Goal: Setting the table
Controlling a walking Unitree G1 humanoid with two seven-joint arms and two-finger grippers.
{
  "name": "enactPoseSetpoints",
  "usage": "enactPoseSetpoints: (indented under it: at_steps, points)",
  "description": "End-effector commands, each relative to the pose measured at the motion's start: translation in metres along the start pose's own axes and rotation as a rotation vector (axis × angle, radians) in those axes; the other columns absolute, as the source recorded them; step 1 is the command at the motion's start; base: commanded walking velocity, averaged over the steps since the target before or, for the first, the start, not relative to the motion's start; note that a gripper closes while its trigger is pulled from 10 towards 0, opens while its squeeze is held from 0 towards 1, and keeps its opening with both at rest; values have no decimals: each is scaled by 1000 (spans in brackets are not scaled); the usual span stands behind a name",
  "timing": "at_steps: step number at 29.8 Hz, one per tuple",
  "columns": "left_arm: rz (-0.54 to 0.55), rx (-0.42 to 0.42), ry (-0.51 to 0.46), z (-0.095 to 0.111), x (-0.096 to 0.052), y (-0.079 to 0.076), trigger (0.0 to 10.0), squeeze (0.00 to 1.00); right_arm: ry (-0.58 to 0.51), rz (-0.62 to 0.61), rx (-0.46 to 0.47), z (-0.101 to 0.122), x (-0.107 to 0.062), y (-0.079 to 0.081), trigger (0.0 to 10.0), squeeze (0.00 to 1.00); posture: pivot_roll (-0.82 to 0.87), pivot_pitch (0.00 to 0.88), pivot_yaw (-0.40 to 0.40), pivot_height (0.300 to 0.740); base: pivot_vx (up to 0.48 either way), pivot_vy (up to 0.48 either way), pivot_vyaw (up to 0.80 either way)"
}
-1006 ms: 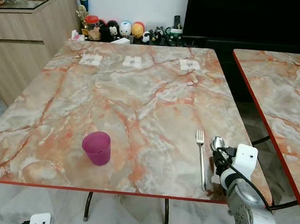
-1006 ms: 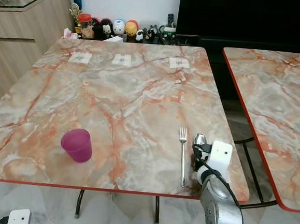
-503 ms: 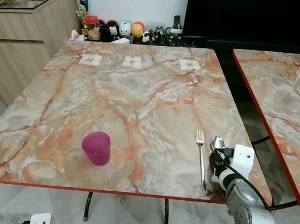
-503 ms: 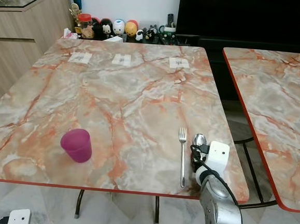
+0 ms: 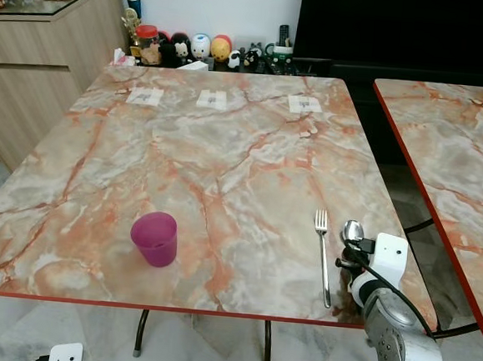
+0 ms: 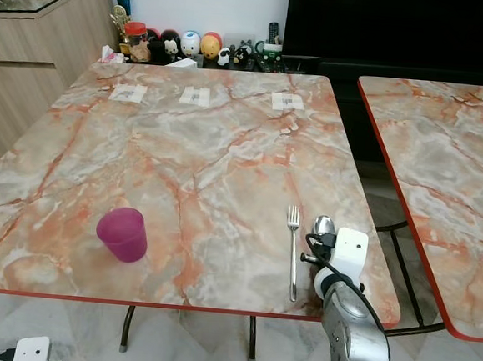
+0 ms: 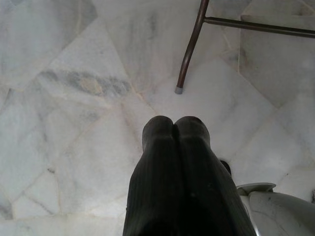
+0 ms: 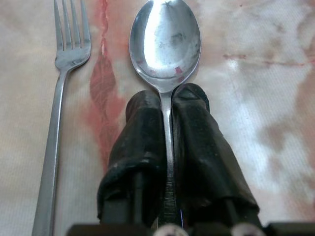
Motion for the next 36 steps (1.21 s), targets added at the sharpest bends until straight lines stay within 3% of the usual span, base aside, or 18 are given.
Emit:
enactPoseSetpoints:
  at_steps: [1, 10, 14, 20, 21, 22, 23, 30, 36]
  points:
    - [-4, 9, 4, -3, -2, -1, 10000, 0, 22, 12, -4, -5, 2, 4, 0, 0, -7, 31, 18, 740, 0, 0, 0]
    - [-6, 10, 6, -4, -2, -2, 10000, 0, -2, 8, -6, -2, 1, 4, 0, 0, -5, 32, 18, 740, 0, 0, 0]
    - [-6, 10, 8, -4, -2, -2, 10000, 0, -125, 8, 44, 20, -1, 7, 0, 0, -7, 27, 17, 740, 0, 0, 0]
    - [-6, 10, 7, -4, -2, -2, 10000, 0, -340, 26, -10, 59, -12, 16, 0, 0, -5, 27, 17, 740, 0, 0, 0]
    - [-6, 11, 7, -4, -2, -2, 10000, 0, -372, 34, -29, 65, -15, 18, 4392, 0, -9, 26, 17, 740, 0, 0, 0]
    - [-6, 11, 7, -4, -2, -2, 10000, 0, -397, 40, -42, 69, -17, 20, 9412, 0, -9, 26, 17, 740, 0, 0, 0]
    - [-6, 11, 7, -4, -2, -2, 10000, 0, -430, 42, -54, 75, -20, 21, 10000, 0, -8, 29, 17, 740, 0, 0, 0]
    - [-9, 12, 14, -5, -2, -3, 10000, 0, -558, 70, -86, 98, -30, 27, 10000, 0, -12, 30, 15, 740, 0, 0, 0]
    - [-15, 26, 16, -6, -2, -6, 10000, 0, -556, 78, -66, 97, -29, 30, 10000, 0, -11, 35, 11, 740, 0, -45, 0]
Point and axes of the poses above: a point about 5 cm out from each wrist's last joint towards the gripper, its own x axis pointing out of the wrist towards the gripper, its own z axis along the axis of the wrist's last joint, y = z × x, the point moved 5 cm from there along x, pointing out of the wrist towards the gripper, and after that the axes turned 13 degrees about x, right-handed, at the moved point
